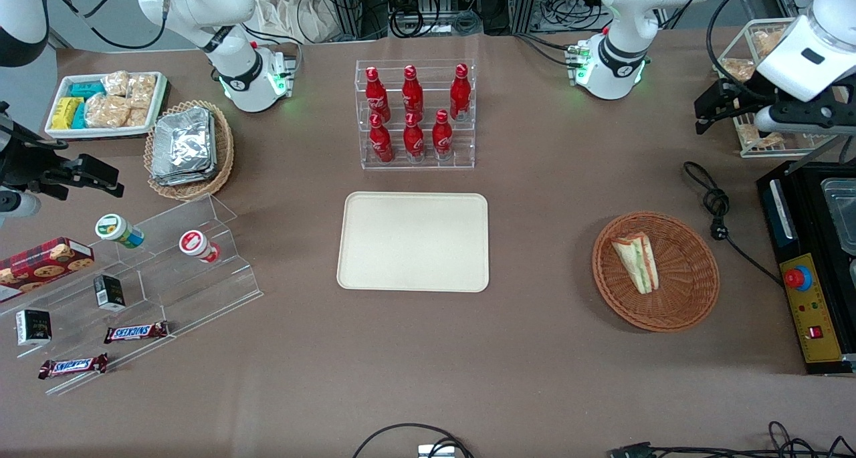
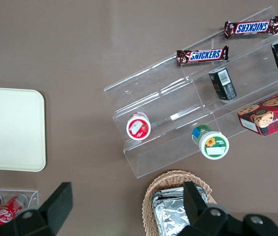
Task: Place sandwich from basket to tray
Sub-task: 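Move the left gripper over the wicker basket above the sandwich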
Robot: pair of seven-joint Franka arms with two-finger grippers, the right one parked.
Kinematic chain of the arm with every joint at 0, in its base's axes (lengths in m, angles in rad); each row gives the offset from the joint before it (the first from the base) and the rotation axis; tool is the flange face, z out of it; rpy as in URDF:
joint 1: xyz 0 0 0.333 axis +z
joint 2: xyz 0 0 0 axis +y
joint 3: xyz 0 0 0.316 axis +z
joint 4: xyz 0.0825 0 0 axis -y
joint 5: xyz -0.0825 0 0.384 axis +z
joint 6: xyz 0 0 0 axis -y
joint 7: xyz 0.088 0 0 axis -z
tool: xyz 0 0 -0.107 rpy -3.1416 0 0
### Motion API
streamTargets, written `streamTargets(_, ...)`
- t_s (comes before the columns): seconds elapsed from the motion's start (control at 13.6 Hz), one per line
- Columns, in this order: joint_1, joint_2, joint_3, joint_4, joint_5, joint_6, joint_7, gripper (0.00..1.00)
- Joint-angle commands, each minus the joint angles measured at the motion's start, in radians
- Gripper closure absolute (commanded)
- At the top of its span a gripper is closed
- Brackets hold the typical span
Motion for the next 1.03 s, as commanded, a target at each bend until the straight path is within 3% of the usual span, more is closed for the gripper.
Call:
streamTargets(0.0, -0.016, 0.016, 0.012, -0.001, -0.007, 0.005, 0.009, 0.00)
streamTargets(0.44, -0.007, 0.034, 0.013, -0.013, -0.004, 0.047, 0.007, 0.00)
streamTargets(0.59, -0.008, 0.089, 0.013, -0.038, -0.005, 0.116, -0.087, 0.00)
streamTargets(0.96, -0.008, 0.140, 0.013, -0.346, -0.007, 0.545, -0.190, 0.00)
